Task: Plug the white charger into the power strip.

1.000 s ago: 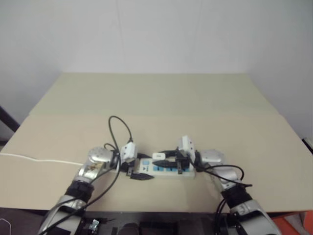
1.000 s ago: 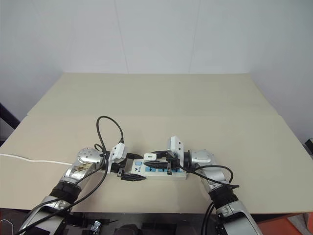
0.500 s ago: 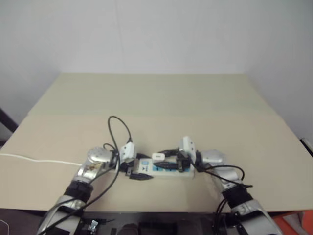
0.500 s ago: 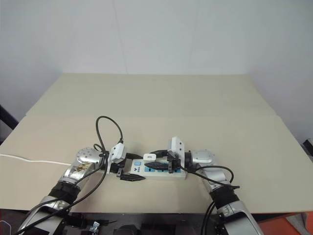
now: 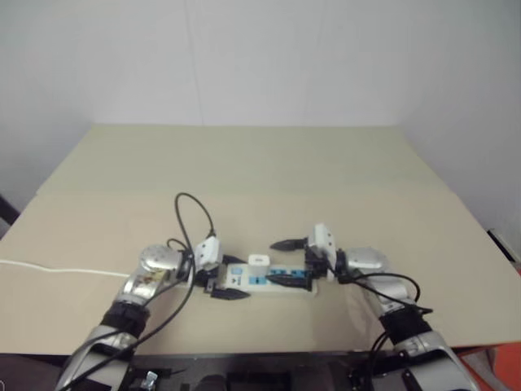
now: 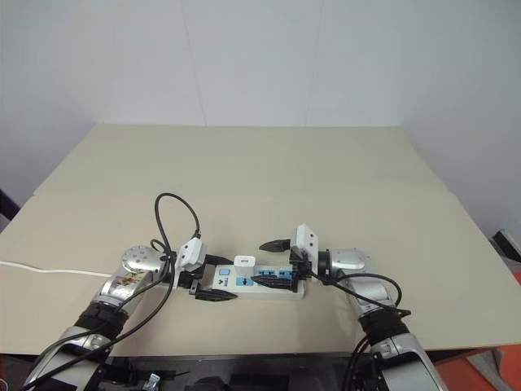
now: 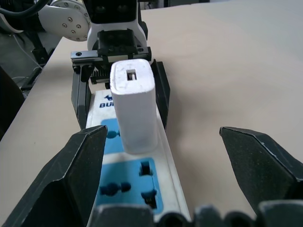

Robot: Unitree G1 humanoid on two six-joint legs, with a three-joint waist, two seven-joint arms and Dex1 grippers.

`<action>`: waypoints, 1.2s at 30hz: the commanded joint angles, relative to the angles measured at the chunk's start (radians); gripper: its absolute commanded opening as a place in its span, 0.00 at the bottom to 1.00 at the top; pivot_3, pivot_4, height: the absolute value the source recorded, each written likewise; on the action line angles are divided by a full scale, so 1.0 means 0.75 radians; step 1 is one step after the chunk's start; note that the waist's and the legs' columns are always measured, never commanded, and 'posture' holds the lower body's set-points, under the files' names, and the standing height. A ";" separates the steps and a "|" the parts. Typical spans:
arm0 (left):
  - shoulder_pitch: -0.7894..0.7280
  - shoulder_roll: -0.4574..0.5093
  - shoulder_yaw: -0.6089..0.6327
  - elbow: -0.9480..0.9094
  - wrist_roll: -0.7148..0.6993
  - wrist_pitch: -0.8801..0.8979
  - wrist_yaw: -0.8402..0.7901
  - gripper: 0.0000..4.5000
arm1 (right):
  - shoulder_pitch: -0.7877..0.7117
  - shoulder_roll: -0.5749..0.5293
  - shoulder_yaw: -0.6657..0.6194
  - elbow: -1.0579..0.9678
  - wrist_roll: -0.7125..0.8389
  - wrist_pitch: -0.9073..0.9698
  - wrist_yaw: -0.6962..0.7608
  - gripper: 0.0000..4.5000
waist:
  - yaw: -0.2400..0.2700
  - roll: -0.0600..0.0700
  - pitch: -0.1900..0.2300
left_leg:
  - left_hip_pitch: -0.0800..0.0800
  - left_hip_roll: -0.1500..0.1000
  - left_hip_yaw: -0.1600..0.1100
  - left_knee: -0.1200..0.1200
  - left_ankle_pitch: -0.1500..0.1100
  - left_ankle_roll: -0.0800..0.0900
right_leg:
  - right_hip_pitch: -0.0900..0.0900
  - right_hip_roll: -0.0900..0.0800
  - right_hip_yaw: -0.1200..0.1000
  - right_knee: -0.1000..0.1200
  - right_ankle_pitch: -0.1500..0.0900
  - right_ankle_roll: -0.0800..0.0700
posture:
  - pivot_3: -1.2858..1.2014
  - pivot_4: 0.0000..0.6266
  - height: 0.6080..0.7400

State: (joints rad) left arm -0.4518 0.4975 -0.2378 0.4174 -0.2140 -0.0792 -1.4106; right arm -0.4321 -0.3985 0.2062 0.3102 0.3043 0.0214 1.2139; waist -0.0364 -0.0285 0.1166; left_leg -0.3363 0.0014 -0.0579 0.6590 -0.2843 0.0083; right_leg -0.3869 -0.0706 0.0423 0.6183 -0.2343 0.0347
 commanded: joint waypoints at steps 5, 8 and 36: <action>0.023 0.040 0.069 -0.180 -0.095 0.141 -0.003 0.99 | -0.004 -0.111 -0.117 -0.157 0.092 0.173 0.004 1.00 | 0.009 0.014 0.025 | -0.002 -0.003 0.001 0.000 0.000 0.000 | -0.002 -0.004 0.000 0.000 0.000 0.000 | 0.52 0.24 1.00; 0.058 0.082 0.124 -0.305 -0.144 0.185 0.017 0.99 | -0.012 -0.176 -0.197 -0.287 0.157 0.229 0.007 1.00 | 0.011 0.017 0.032 | -0.011 -0.004 0.001 0.000 0.000 0.000 | -0.010 -0.004 0.000 0.001 0.000 0.001 | 0.52 0.24 1.00; 0.549 0.573 0.678 -0.870 -0.515 0.506 0.047 0.99 | 0.510 -0.729 -0.699 -0.815 0.350 0.492 -0.026 1.00 | 0.031 0.018 0.036 | -0.022 -0.003 0.004 -0.001 0.000 0.000 | -0.020 -0.006 0.000 -0.005 0.000 0.001 | 0.52 0.24 1.00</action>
State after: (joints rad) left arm -0.0386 0.9244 0.2440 -0.2031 -0.5769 0.2936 -1.3836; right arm -0.0536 -0.9281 -0.2834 -0.2723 0.5638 0.4044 1.1913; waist -0.0134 -0.0149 0.1439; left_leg -0.3529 -0.0010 -0.0546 0.6582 -0.2842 0.0082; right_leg -0.4017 -0.0750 0.0422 0.6149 -0.2344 0.0358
